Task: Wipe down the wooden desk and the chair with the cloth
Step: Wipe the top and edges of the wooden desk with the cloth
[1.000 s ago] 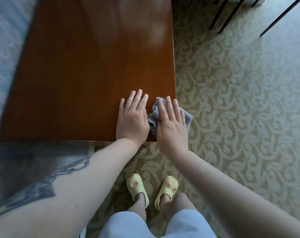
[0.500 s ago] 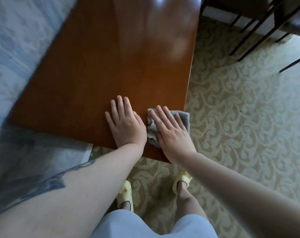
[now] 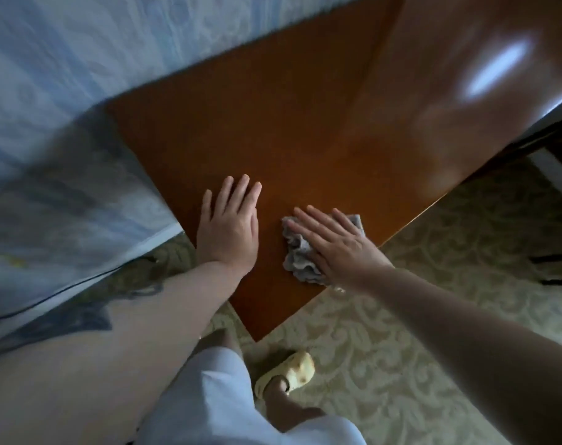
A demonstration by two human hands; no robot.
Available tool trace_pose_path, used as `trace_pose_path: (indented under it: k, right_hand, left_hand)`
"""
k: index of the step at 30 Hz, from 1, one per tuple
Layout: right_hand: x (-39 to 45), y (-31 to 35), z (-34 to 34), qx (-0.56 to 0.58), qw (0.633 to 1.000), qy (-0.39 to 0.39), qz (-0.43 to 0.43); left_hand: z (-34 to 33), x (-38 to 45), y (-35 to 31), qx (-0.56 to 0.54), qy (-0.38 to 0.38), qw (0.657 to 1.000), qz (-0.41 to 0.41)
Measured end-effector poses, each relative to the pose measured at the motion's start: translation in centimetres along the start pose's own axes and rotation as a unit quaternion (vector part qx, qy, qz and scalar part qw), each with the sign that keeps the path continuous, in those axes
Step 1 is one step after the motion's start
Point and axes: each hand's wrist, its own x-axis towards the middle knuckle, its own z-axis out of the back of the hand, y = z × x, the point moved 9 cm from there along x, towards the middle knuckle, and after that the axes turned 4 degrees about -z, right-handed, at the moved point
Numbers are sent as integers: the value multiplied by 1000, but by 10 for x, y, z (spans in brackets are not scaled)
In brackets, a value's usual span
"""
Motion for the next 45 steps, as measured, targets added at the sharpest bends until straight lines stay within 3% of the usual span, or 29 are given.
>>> trace_pose_path:
  k: [4, 7, 12, 16, 21, 25, 28, 30, 32, 35, 36, 38, 41, 42, 44, 45]
  right_hand:
    - [38, -29, 18, 32, 995, -41, -82]
    - [51, -34, 26, 35, 990, -60, -127]
    - [42, -17, 31, 98, 981, -118, -115]
    - [19, -5, 15, 54, 993, -99, -24]
    - [60, -25, 24, -38, 991, -32, 121]
    - [93, -25, 39, -12, 996, -68, 60]
    - [101, -6, 44, 49, 994, -99, 5]
    - [90, 19, 36, 32, 992, -69, 98]
    - [76, 27, 28, -26, 968, -26, 247]
    - [87, 12, 29, -162, 869, -1, 468]
    - [101, 8, 31, -200, 838, -4, 507]
    - [132, 16, 42, -204, 842, -18, 499]
    - [139, 42, 50, -78, 922, -37, 376]
    - [132, 48, 47, -51, 930, -37, 361]
    - [113, 58, 37, -71, 895, -22, 440]
    - [104, 61, 33, -108, 848, -6, 519]
  left_hand:
    - [-8, -31, -10, -22, -33, 982, 186]
    - [-11, -37, -19, -21, -47, 978, 202]
    - [-11, -36, -15, -12, -46, 976, 211]
    - [-13, -38, -17, -5, -33, 978, 206]
    - [-9, -39, -18, -7, -35, 979, 199]
    - [-10, -43, -21, -6, -52, 977, 205]
    - [-12, -60, -33, -21, -75, 948, 307]
    - [-16, -74, -46, -31, -89, 923, 374]
    - [-17, -80, -53, -26, -89, 913, 398]
    - [-20, -83, -51, -12, -80, 905, 418]
    - [-21, -84, -51, -11, -81, 900, 429]
    - [-23, -82, -53, -3, -85, 891, 446]
    - [-25, -84, -57, 10, -106, 861, 496]
    - [-25, -86, -60, 7, -117, 845, 521]
    - [-27, -89, -73, -2, -133, 818, 560]
    - [-29, -91, -80, -4, -137, 804, 579]
